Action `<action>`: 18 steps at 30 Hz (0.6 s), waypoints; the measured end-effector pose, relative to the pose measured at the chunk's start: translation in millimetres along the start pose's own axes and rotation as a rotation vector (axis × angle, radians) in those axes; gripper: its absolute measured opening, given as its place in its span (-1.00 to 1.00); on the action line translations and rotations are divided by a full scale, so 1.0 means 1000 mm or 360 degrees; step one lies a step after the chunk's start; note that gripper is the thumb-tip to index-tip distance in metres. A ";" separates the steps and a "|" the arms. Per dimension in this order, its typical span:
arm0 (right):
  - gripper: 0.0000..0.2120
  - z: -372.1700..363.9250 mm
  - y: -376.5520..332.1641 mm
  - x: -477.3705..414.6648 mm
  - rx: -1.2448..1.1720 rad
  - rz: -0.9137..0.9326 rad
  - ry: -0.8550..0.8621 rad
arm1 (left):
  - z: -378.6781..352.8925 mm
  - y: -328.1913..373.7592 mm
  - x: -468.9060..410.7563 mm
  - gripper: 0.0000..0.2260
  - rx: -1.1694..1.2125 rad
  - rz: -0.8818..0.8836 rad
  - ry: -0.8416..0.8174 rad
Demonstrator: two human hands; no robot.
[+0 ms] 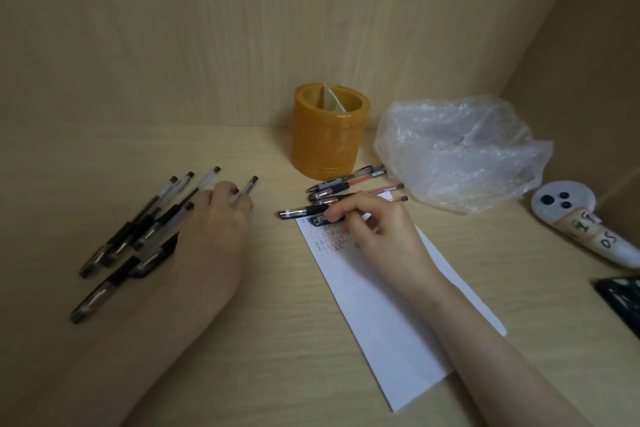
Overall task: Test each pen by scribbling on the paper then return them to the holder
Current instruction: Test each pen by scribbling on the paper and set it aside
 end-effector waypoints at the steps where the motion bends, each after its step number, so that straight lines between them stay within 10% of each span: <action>1: -0.70 0.000 0.001 0.000 -0.0024 0.0003 0.0000 | 0.002 0.001 0.001 -0.60 0.0057 0.0019 0.0002; 18: -0.71 -0.013 0.005 -0.004 -0.0990 -0.0028 -0.0138 | 0.026 0.056 0.030 -0.81 0.1027 -0.0926 0.0310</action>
Point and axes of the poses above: each hand's wrist, its own x-axis away from the middle knuckle, its own z-axis out of the back of the hand, y = z × x, the point moved 7 cm from there along -x, towards the middle knuckle, and after that the axes turned 15 degrees about -y, right-handed, at the moved point
